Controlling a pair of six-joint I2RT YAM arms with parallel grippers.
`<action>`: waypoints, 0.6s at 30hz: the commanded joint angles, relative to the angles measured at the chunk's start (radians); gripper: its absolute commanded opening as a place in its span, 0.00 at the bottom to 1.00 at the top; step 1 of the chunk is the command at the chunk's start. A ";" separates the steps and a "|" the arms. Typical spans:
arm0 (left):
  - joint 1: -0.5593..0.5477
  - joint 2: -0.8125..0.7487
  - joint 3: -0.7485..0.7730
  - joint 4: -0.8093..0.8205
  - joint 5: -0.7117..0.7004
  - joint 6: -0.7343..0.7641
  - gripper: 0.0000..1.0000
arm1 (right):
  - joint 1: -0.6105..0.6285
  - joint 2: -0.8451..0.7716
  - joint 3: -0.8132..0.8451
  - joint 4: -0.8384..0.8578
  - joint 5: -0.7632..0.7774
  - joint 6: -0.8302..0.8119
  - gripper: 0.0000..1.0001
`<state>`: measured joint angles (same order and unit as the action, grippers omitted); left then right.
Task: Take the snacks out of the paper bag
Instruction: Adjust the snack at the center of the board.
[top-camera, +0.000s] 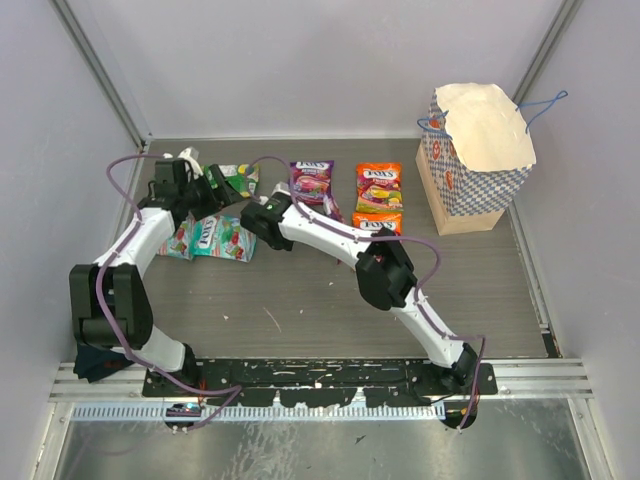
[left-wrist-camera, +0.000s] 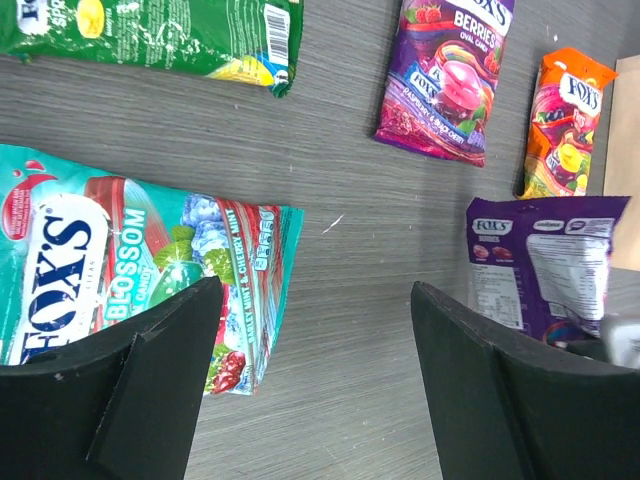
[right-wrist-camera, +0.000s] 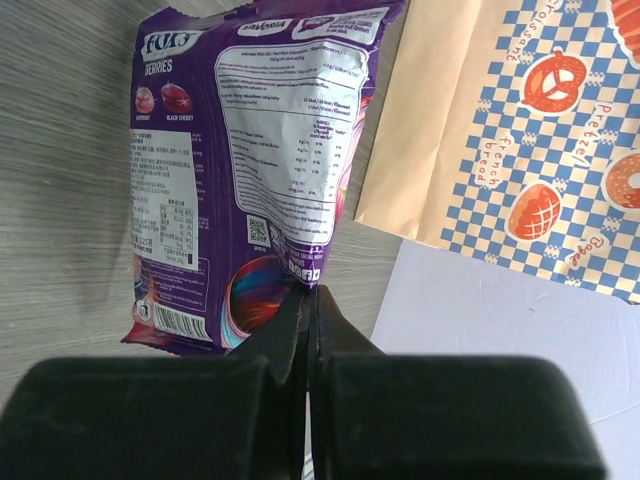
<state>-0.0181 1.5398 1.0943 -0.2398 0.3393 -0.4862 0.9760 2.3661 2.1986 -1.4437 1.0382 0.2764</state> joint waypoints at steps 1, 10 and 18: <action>0.022 -0.071 -0.002 0.011 0.006 0.006 0.78 | 0.019 0.044 0.073 -0.018 0.040 0.012 0.01; 0.045 -0.093 -0.010 0.001 0.003 0.007 0.79 | 0.063 0.118 0.184 0.012 -0.052 -0.027 0.23; 0.050 -0.097 -0.008 -0.017 -0.024 0.018 0.82 | 0.091 0.013 0.161 0.307 -0.348 -0.114 0.81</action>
<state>0.0322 1.4776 1.0821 -0.2615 0.3233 -0.4824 1.0519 2.4897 2.3756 -1.3594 0.8902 0.2264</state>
